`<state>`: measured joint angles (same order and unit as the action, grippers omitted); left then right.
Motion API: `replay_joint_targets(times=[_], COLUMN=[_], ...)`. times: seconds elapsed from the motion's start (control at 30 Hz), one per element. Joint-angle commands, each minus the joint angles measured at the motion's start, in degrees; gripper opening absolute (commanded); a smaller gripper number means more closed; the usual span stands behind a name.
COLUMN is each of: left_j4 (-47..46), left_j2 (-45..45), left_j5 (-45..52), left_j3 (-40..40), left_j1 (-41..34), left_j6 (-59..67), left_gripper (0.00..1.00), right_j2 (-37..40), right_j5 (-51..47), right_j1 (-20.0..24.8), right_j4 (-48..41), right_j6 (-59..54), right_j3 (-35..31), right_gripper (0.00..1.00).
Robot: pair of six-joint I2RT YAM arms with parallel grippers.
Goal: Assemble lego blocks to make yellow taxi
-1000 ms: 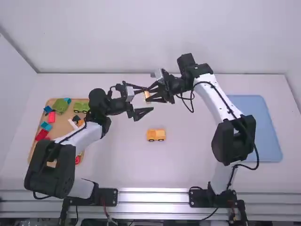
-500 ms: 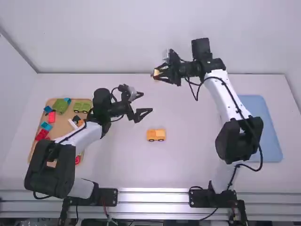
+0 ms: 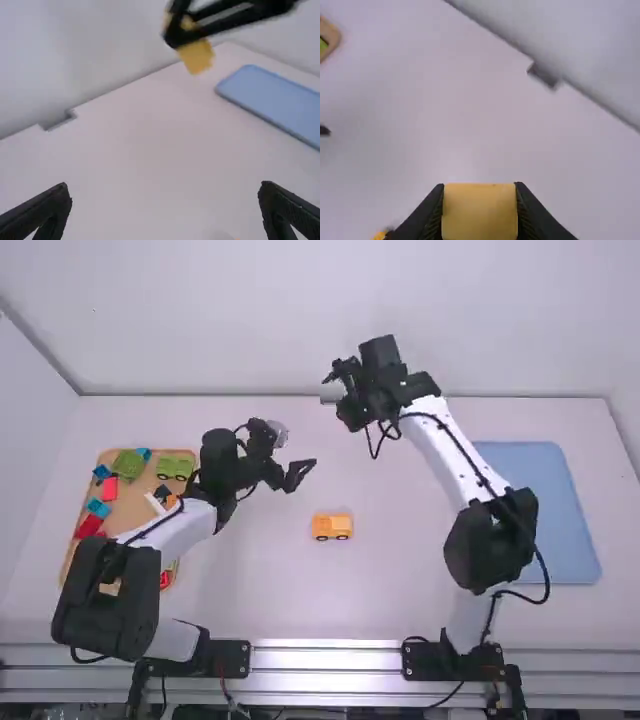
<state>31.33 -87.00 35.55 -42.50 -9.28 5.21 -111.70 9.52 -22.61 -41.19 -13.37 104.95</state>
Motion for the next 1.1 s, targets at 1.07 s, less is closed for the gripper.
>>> replay_joint_targets(times=[1.07], left_j4=[-25.14], left_j2=[66.49], left_j5=[-60.78], left_j3=[20.57], left_j1=[-0.76], left_j6=[-1.18], left_gripper=[0.99], right_j2=[-15.04], right_j5=[-1.84], right_j1=[-20.24], right_j4=[-12.28], right_j6=[-21.29], right_j3=[7.28], right_gripper=[0.17])
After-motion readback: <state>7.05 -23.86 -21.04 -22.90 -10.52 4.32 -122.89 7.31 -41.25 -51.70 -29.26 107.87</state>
